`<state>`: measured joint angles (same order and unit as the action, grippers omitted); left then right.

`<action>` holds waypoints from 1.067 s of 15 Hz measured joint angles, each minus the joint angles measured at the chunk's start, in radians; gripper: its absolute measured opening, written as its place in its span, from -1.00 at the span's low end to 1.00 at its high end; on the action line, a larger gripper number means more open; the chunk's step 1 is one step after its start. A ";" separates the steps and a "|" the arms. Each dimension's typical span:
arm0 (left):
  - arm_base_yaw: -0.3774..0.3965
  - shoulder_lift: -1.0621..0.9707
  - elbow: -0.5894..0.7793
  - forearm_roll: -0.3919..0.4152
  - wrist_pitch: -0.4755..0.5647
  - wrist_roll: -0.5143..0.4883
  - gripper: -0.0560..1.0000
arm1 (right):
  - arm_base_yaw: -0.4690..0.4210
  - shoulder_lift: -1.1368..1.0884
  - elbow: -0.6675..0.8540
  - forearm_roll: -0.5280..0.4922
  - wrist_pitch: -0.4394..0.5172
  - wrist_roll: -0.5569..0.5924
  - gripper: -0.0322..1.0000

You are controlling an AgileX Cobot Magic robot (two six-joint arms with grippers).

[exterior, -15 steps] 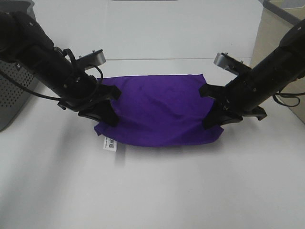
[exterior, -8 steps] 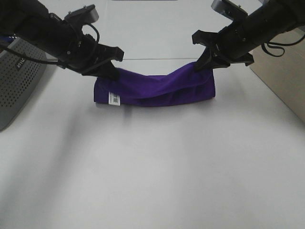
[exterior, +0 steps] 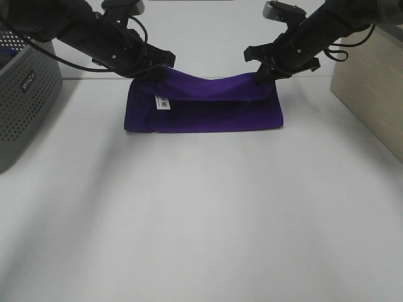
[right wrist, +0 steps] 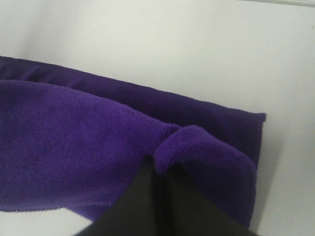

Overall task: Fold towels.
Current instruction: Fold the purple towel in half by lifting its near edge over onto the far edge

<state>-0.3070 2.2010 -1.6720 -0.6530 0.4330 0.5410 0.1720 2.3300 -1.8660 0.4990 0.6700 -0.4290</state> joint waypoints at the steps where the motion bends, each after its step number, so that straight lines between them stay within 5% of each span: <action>1: 0.000 0.030 -0.028 0.015 -0.012 0.000 -0.88 | 0.000 0.024 -0.033 -0.020 -0.013 0.012 -0.91; 8: 0.000 0.125 -0.086 0.067 -0.008 0.000 -0.88 | 0.000 0.104 -0.066 -0.036 -0.064 0.022 -0.90; 12: 0.000 0.128 -0.086 0.103 0.012 -0.016 -0.84 | 0.000 0.113 -0.066 -0.035 -0.046 0.028 -0.73; 14: 0.002 0.128 -0.086 0.171 0.013 -0.073 -0.58 | 0.000 0.113 -0.066 -0.035 -0.042 0.031 -0.43; 16: 0.014 0.128 -0.086 0.261 0.014 -0.181 -0.04 | 0.000 0.113 -0.066 -0.035 -0.037 0.042 0.07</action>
<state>-0.2930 2.3290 -1.7580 -0.3920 0.4470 0.3600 0.1720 2.4430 -1.9320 0.4640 0.6330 -0.3870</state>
